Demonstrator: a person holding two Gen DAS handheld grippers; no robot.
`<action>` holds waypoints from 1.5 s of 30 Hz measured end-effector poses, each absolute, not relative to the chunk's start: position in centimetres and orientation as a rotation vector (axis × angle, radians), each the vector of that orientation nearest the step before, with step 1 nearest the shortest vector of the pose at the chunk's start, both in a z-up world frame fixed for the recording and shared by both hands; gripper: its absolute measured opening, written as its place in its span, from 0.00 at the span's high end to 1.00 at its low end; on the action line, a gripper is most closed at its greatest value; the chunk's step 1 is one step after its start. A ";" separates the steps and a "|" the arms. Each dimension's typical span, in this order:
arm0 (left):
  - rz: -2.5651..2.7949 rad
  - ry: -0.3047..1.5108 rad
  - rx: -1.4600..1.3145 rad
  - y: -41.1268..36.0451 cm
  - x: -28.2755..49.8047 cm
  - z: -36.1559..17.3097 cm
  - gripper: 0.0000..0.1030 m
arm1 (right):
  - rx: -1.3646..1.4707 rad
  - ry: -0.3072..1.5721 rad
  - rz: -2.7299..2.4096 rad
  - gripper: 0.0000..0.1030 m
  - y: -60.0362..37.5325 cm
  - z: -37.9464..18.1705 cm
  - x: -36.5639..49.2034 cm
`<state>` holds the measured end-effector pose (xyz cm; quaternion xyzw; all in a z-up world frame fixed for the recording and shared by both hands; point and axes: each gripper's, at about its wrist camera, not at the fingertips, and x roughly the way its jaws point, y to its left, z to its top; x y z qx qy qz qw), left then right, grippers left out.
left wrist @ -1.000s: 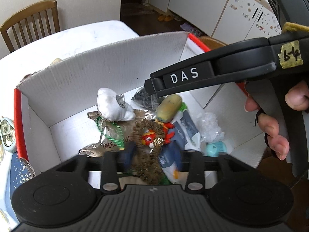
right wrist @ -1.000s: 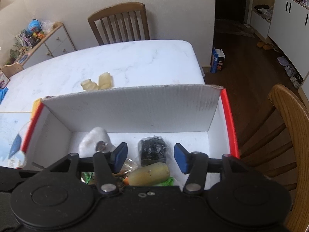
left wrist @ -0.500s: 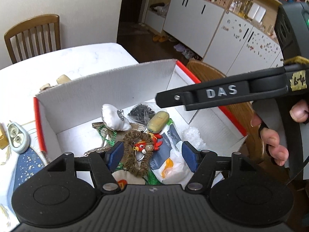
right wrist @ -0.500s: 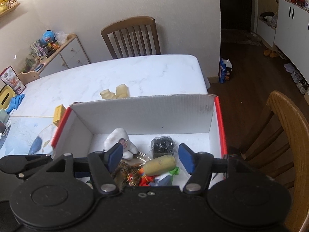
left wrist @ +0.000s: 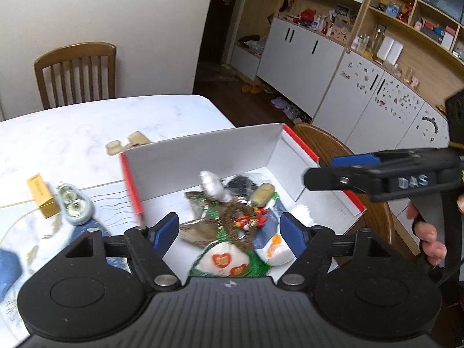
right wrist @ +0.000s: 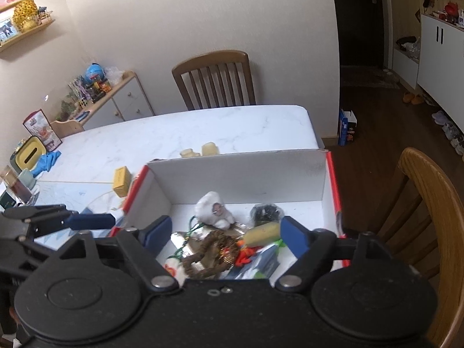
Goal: Organize objects
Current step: 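Withdraw both grippers from the box back over the table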
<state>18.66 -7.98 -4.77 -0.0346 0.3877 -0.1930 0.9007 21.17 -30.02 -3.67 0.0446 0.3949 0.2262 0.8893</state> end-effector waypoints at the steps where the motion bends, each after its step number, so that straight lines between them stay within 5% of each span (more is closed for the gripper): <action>1: -0.393 0.801 -0.069 -7.4 18.5 -4.7 0.26 | 0.093 0.811 0.473 0.14 -29.7 -3.5 20.7; 6: -0.360 0.795 -0.077 -4.1 17.7 -4.6 0.18 | 0.069 0.771 0.487 0.06 -27.3 -3.0 18.4; 16: -0.308 0.770 -0.108 3.5 17.6 -4.7 0.13 | 0.044 0.763 0.498 0.05 -20.3 -3.1 15.9; 18: -0.291 0.771 -0.113 5.1 18.0 -4.8 0.01 | 0.039 0.761 0.497 0.05 -18.8 -3.2 15.4; 45: -0.132 0.889 -0.077 13.3 29.9 -11.8 0.00 | -0.155 0.743 0.430 0.07 -2.1 -9.3 17.4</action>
